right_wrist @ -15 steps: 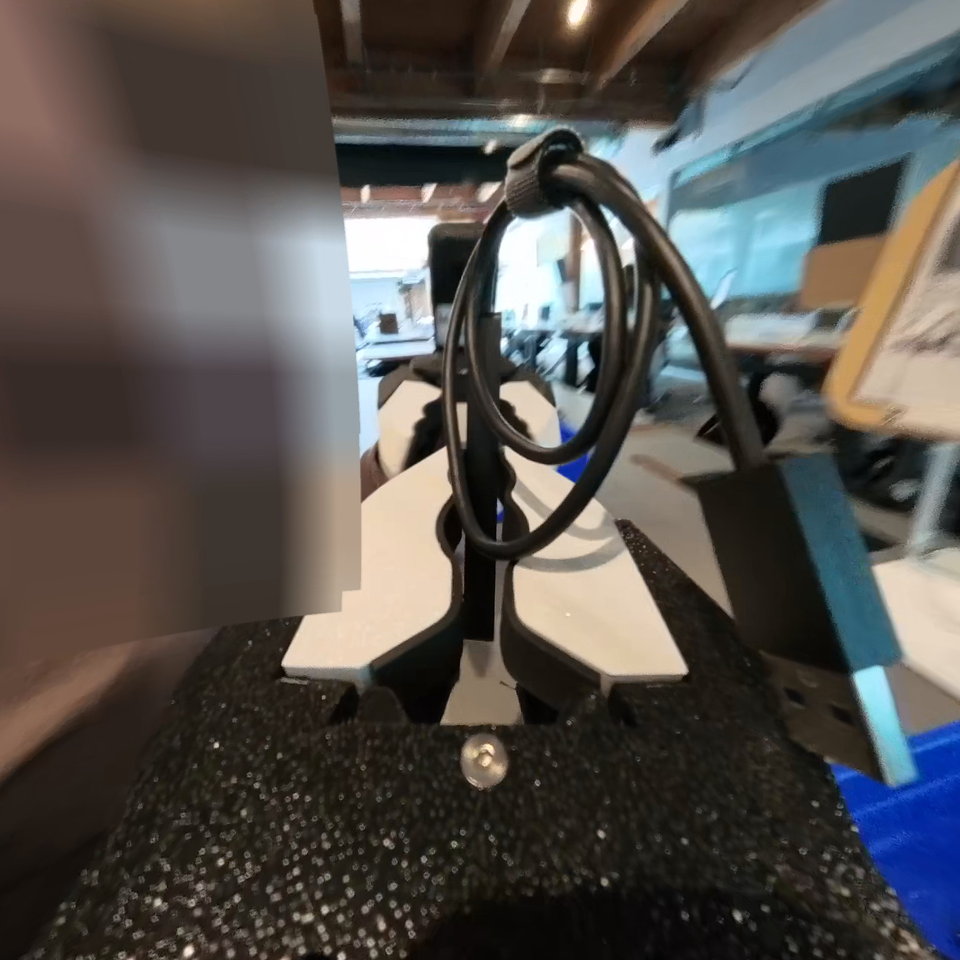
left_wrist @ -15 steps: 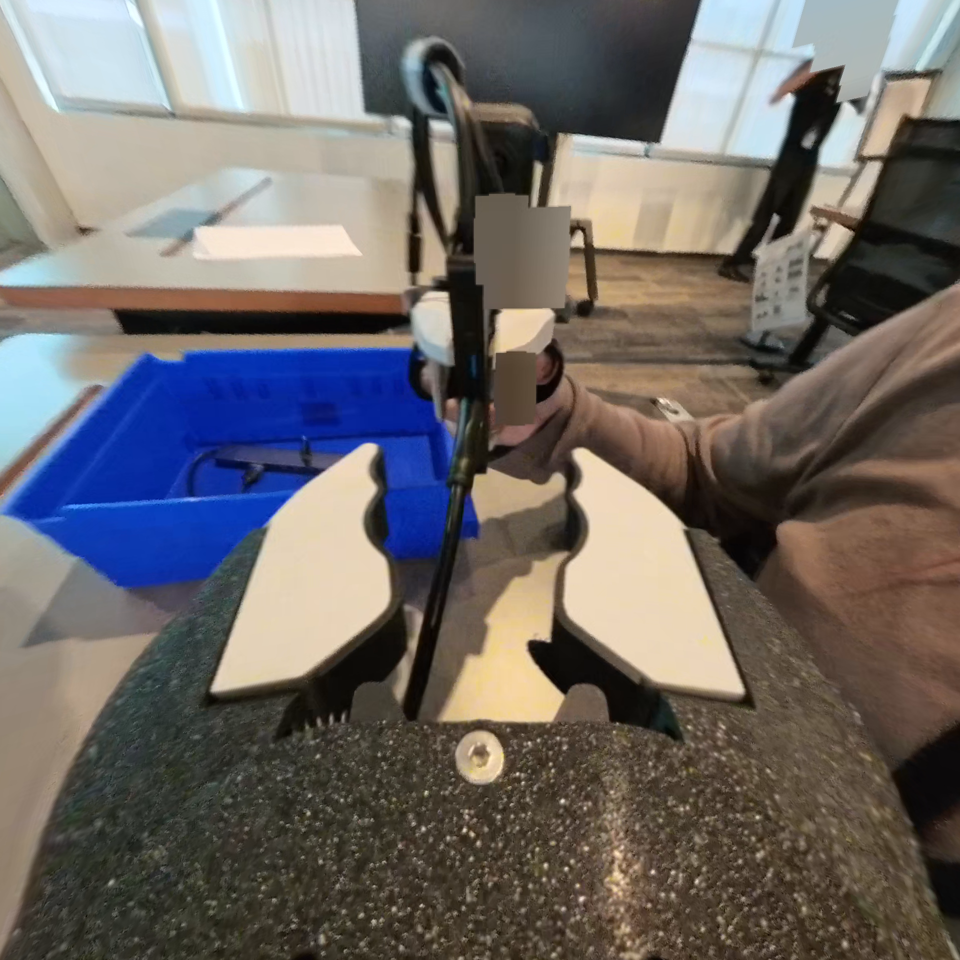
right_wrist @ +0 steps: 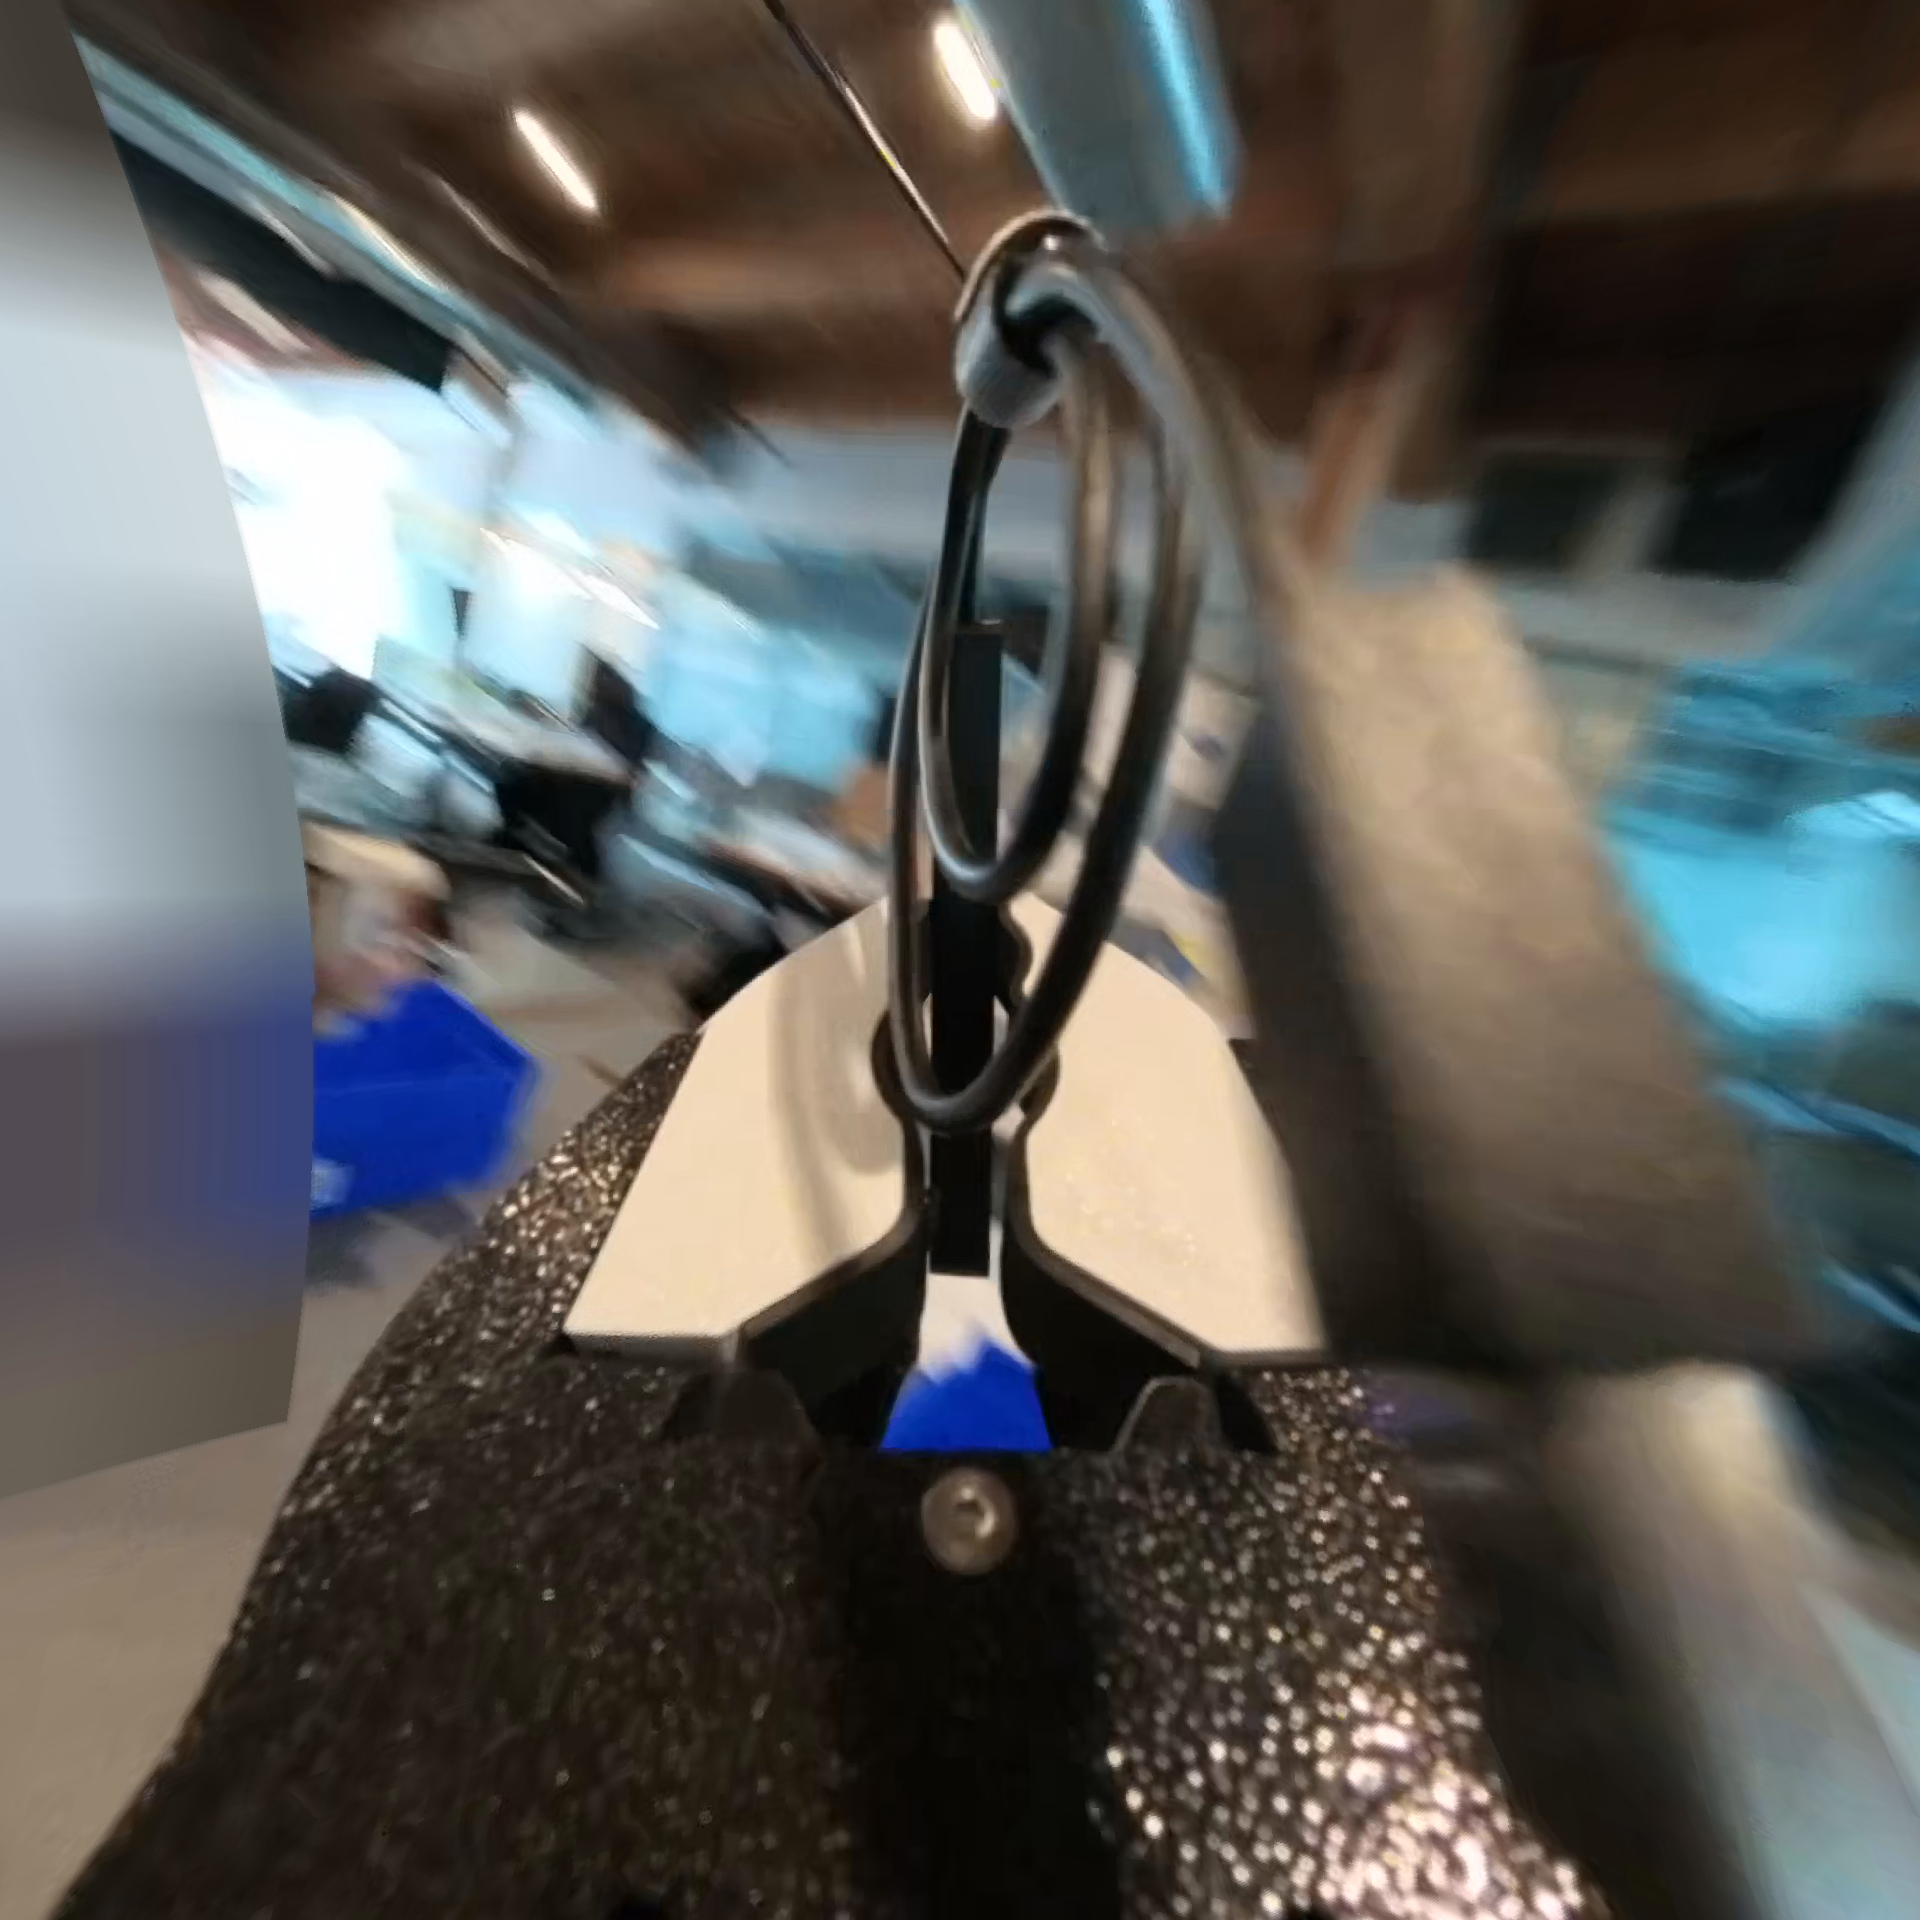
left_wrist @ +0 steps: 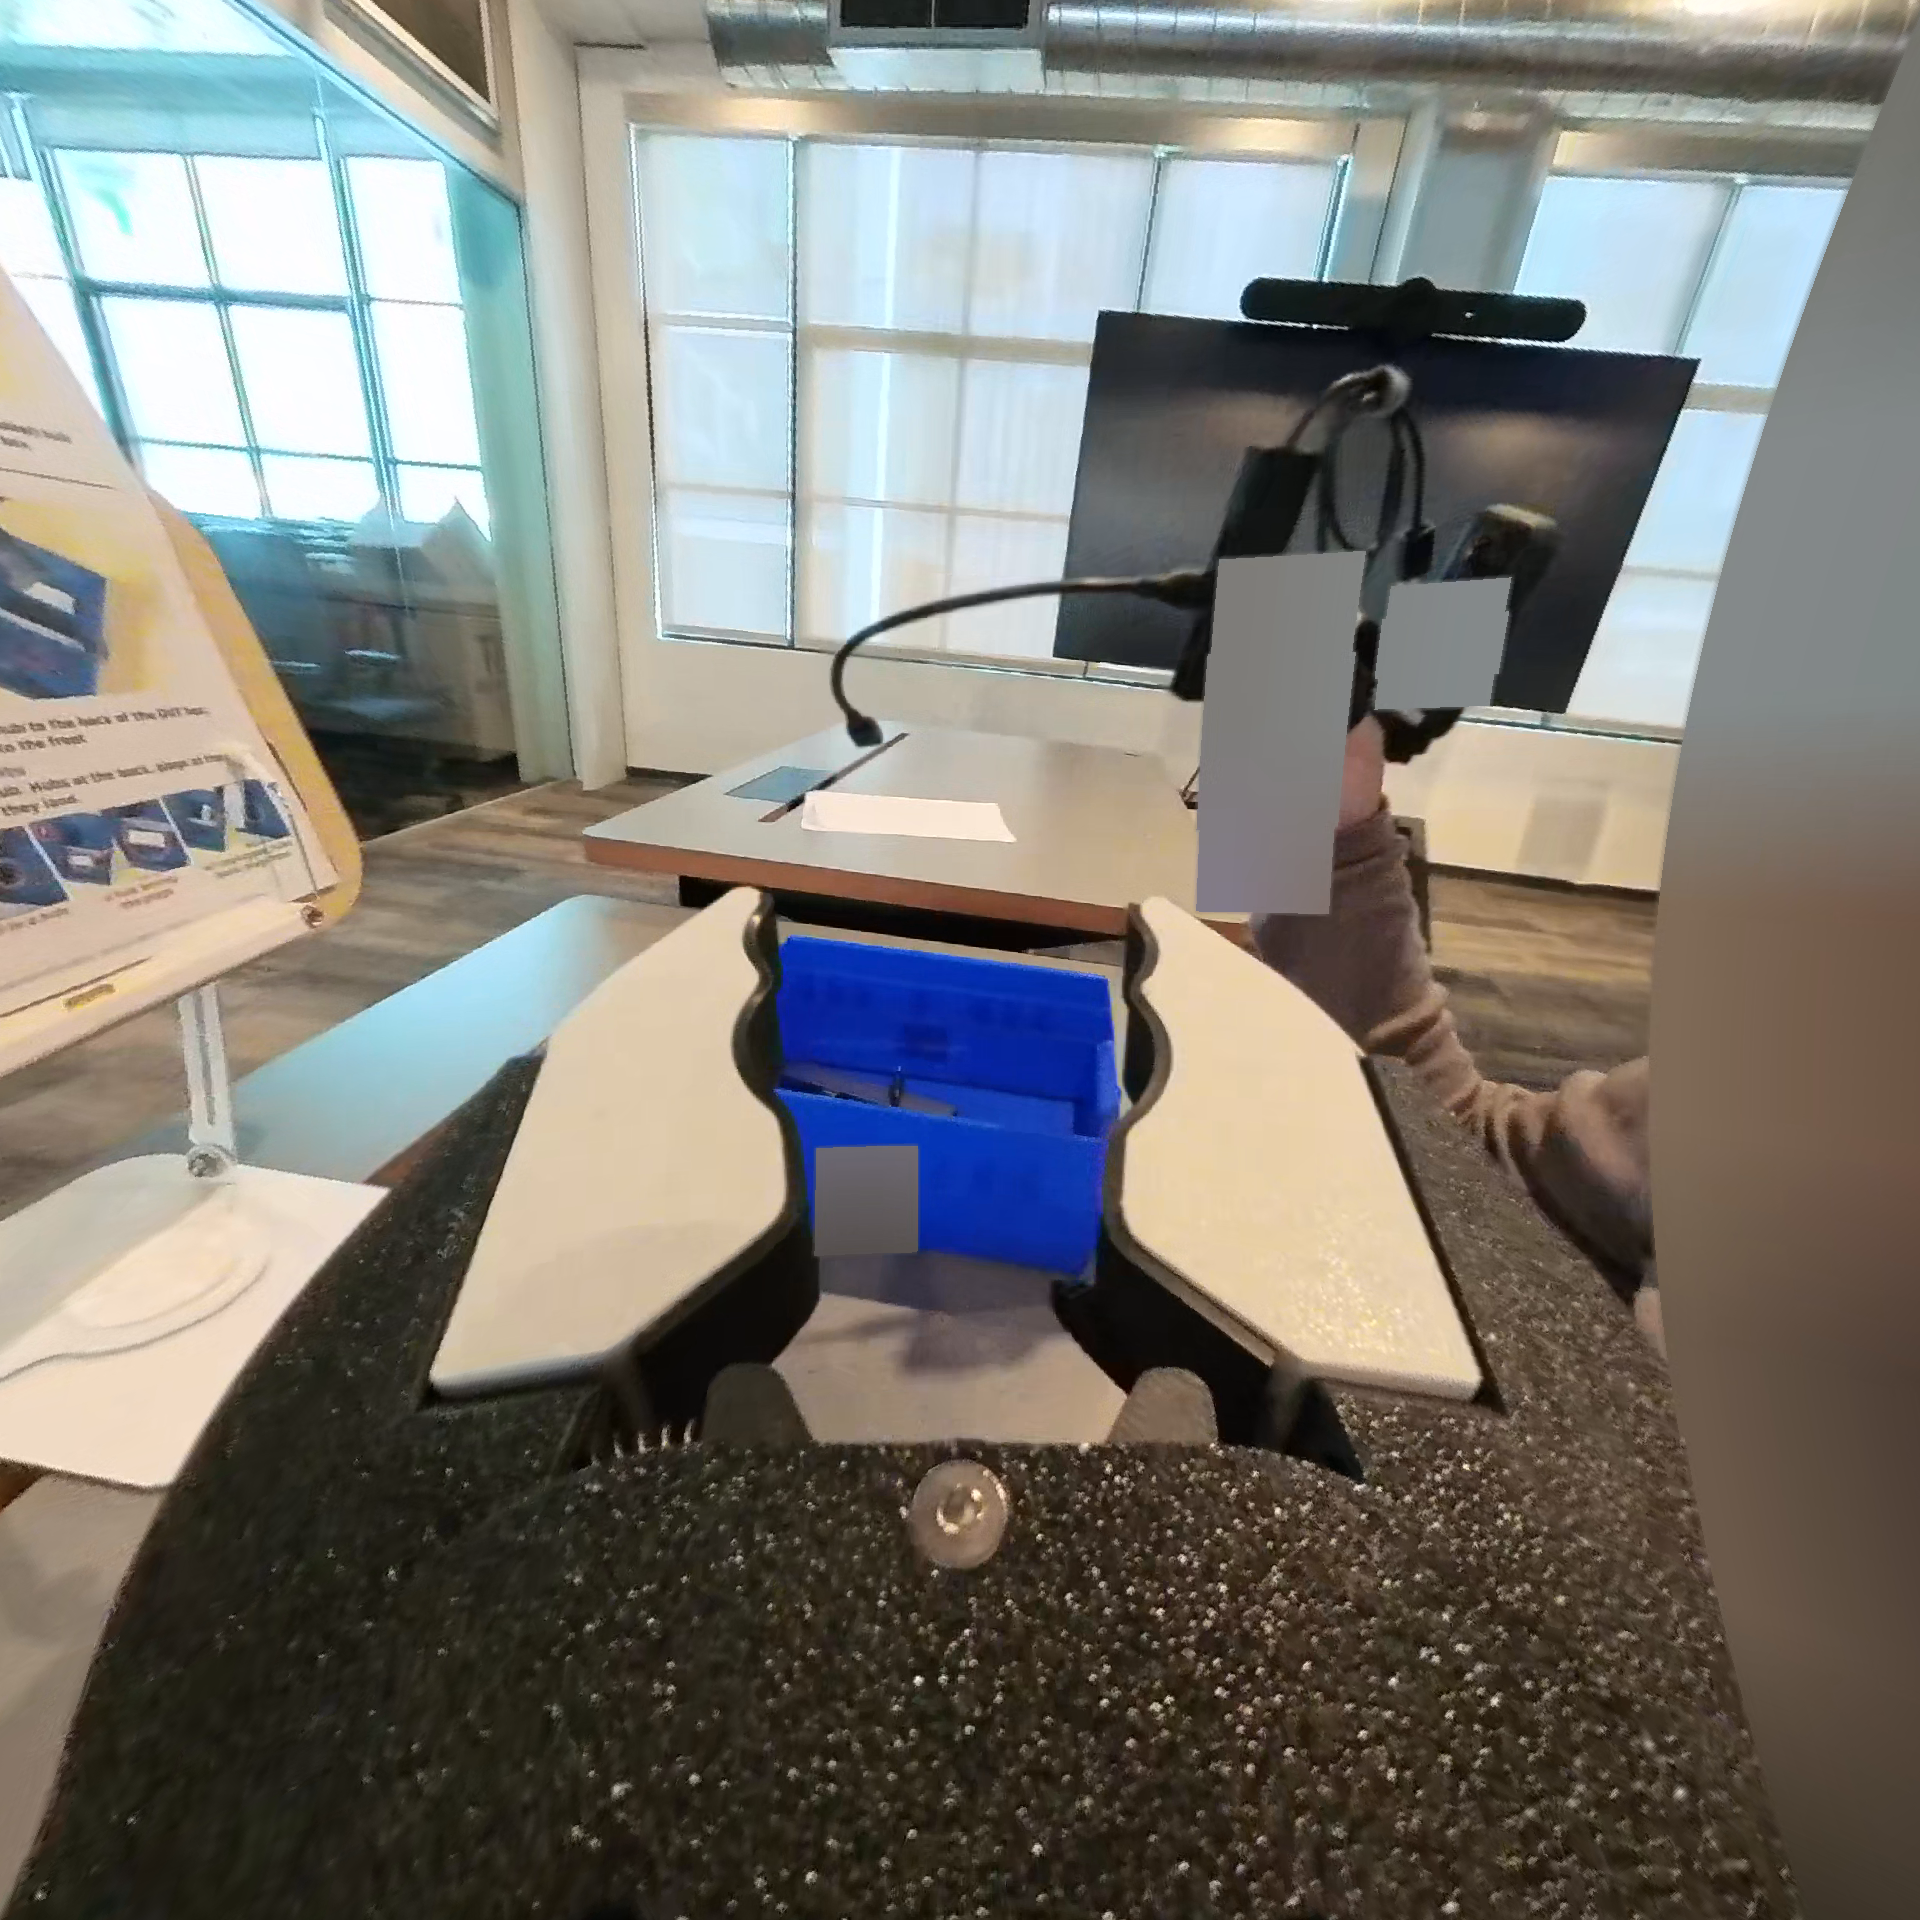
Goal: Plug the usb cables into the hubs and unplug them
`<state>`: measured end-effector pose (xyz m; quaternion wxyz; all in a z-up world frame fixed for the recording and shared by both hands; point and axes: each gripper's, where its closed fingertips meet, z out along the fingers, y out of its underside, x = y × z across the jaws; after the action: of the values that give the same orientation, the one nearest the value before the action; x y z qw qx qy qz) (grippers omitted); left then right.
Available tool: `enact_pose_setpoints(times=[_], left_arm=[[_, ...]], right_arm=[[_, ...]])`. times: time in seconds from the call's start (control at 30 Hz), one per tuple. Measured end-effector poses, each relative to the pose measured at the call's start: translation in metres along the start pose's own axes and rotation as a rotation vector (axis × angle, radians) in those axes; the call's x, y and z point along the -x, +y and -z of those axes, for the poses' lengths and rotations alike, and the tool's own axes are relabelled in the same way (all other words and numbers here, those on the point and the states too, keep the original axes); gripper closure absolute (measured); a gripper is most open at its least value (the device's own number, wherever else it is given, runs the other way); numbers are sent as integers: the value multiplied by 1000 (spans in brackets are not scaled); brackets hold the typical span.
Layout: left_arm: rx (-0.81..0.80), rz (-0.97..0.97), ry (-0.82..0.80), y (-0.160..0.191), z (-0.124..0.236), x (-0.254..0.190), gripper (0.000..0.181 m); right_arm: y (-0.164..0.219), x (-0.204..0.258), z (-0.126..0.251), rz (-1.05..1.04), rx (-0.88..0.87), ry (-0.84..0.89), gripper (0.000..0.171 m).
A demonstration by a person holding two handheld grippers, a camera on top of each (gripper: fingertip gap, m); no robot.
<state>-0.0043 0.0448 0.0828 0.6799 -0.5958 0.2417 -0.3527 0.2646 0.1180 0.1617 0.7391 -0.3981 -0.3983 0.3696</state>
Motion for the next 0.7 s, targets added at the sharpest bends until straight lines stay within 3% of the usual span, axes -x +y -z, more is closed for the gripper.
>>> enact_pose_setpoints(times=[0.1, 0.23, 0.4, 0.57, 0.7], left_arm=[[34, 13, -17, 7, -2, 6, 118], [76, 24, -22, 18, -7, 9, 121], [96, 78, -13, 30, -13, 15, 129], [163, 138, 3, 52, -25, 20, 128], [199, 147, 9, 62, -31, 21, 128]], right_arm=[[47, -12, -1, 22, 241, 89, 163], [131, -5, -8, -35, 536, 62, 161], [208, -5, -16, -196, 800, 22, 161], [270, 0, -11, -399, 1191, -35, 161], [298, 0, -10, -593, 1379, -87, 161]])
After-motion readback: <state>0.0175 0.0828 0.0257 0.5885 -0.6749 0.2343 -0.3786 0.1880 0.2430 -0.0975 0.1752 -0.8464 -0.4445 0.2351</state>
